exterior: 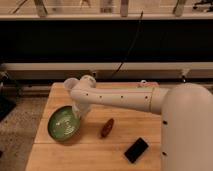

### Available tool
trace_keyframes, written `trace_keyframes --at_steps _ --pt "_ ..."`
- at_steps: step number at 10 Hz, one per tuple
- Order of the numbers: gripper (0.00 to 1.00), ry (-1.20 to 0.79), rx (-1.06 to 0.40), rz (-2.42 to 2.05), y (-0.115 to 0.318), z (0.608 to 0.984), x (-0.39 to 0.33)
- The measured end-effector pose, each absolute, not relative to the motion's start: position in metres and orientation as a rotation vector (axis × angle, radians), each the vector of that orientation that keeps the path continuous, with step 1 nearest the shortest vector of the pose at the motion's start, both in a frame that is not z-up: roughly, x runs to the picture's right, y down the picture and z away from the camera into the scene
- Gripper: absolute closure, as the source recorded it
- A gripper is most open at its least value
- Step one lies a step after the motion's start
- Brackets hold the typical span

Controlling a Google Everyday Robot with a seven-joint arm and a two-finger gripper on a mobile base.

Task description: Drag the ceramic bowl in a circle

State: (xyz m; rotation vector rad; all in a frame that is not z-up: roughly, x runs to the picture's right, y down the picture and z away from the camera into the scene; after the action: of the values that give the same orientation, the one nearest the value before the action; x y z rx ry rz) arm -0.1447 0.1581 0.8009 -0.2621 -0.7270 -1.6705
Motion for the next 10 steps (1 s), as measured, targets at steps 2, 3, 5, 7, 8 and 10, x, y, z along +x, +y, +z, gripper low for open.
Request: trace_keyframes --at_steps 2,3,5,7,8,10 --pt "1.0 -0.764 -0.246 -1.704 0.165 0.793 -0.163" --pt "1.0 -0.782 -0.24 -1.716 0.171 0.787 -0.165" --pt "1.0 -0.822 -0.234 -1.741 0.188 0.773 -0.171" --pt "1.0 -0.845 -0.251 -1.755 0.203 0.76 -0.164" --pt "1.0 -0.849 -0.269 -1.758 0.21 0.755 -0.153" --pt "1.0 -0.845 -0.306 -1.754 0.22 0.749 -0.128"
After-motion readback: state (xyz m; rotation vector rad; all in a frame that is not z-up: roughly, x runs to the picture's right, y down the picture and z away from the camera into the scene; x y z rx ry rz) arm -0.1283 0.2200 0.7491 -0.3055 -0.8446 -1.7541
